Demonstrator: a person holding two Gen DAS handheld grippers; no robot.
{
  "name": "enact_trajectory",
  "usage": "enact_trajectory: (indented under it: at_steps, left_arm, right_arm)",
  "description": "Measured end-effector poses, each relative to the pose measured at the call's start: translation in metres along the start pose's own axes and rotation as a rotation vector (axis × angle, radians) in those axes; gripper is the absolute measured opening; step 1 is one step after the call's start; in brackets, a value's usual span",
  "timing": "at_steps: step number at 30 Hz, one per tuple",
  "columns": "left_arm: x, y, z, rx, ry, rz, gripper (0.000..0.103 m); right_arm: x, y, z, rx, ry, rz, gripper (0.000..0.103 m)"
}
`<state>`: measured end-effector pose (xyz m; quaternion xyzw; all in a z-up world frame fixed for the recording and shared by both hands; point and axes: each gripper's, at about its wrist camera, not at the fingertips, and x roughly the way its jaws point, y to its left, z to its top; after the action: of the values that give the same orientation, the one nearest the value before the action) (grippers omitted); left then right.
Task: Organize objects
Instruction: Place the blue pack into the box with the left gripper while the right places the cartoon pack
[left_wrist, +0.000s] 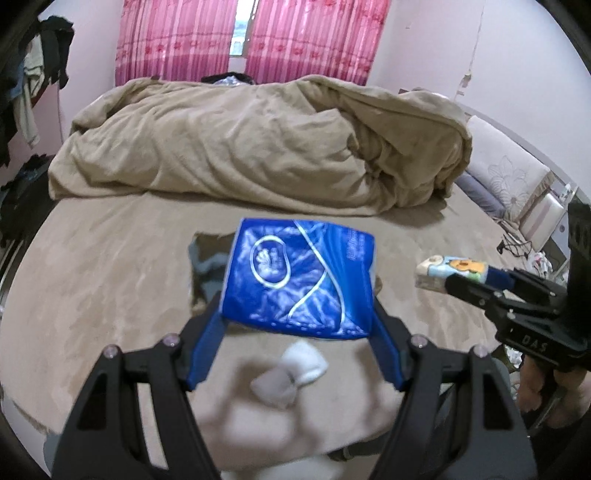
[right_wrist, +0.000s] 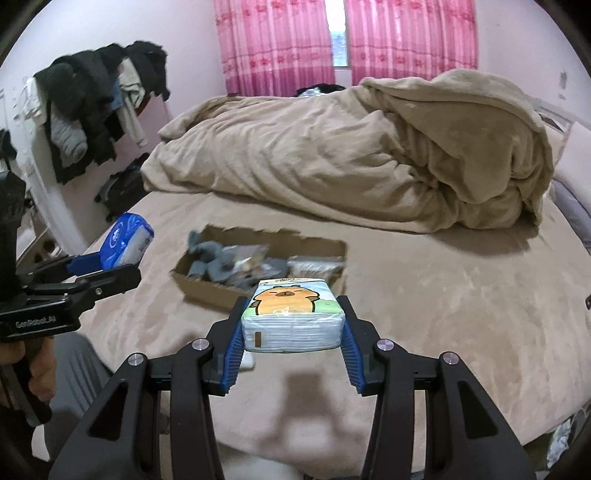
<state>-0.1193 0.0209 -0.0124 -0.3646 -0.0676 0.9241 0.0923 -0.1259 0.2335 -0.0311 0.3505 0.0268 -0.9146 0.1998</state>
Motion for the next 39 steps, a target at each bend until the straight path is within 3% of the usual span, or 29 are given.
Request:
enact_trajectory:
  at_steps: [9, 17, 23, 26, 30, 32, 39]
  left_arm:
    - [0.07, -0.021, 0.011, 0.001, 0.086, -0.016, 0.072]
    - [0.147, -0.035, 0.006, 0.016, 0.192, -0.001, 0.072]
    - [0.19, -0.038, 0.004, 0.004, 0.209, 0.021, 0.074]
    - [0.207, -0.038, 0.005, 0.009, 0.271, 0.006, 0.075]
    - [0.199, -0.04, 0.007, 0.011, 0.278, -0.024, 0.082]
    - [0.187, -0.039, 0.009, 0.01, 0.265, -0.023, 0.09]
    - [0.132, -0.01, 0.014, -0.048, 0.178, -0.034, 0.091]
  right_arm:
    - [0.024, -0.032, 0.01, 0.045, -0.026, -0.024, 0.048]
    - [0.058, -0.06, -0.003, 0.12, 0.014, 0.003, 0.048]
    - [0.075, -0.076, -0.008, 0.154, 0.028, 0.009, 0.048]
    - [0.08, -0.08, -0.007, 0.152, 0.03, 0.008, 0.048]
    - [0.083, -0.081, -0.004, 0.148, 0.029, -0.008, 0.048]
    - [0.085, -0.08, -0.003, 0.149, 0.03, -0.013, 0.048]
    - [0.092, -0.06, 0.008, 0.123, 0.029, -0.014, 0.048]
